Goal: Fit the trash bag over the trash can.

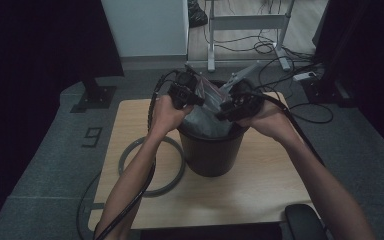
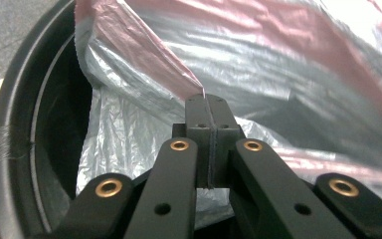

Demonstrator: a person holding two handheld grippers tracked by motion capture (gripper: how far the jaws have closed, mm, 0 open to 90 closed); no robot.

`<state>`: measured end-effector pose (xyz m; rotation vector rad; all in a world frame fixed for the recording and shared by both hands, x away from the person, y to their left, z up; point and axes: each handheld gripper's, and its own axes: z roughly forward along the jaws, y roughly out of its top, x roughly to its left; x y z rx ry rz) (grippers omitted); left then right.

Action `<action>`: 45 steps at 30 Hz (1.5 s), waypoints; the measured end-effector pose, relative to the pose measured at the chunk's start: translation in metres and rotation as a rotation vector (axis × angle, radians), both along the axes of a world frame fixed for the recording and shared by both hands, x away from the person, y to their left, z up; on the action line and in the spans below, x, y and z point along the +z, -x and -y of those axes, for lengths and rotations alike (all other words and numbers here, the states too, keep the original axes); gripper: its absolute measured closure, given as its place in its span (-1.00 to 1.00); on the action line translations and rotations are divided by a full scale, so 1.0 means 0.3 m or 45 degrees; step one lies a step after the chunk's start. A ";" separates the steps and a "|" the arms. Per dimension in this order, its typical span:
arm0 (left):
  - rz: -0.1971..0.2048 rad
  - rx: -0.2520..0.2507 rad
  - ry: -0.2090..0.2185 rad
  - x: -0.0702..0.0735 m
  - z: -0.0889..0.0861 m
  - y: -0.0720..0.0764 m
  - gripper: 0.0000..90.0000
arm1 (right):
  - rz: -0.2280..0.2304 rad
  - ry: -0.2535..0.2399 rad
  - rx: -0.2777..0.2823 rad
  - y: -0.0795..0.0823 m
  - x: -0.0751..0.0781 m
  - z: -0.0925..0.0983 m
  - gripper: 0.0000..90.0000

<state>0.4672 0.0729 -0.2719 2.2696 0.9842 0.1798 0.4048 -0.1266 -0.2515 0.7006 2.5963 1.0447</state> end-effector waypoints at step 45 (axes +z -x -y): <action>0.240 0.181 0.009 0.067 -0.265 0.034 1.00 | -0.016 0.004 -0.381 -0.168 0.023 0.208 0.90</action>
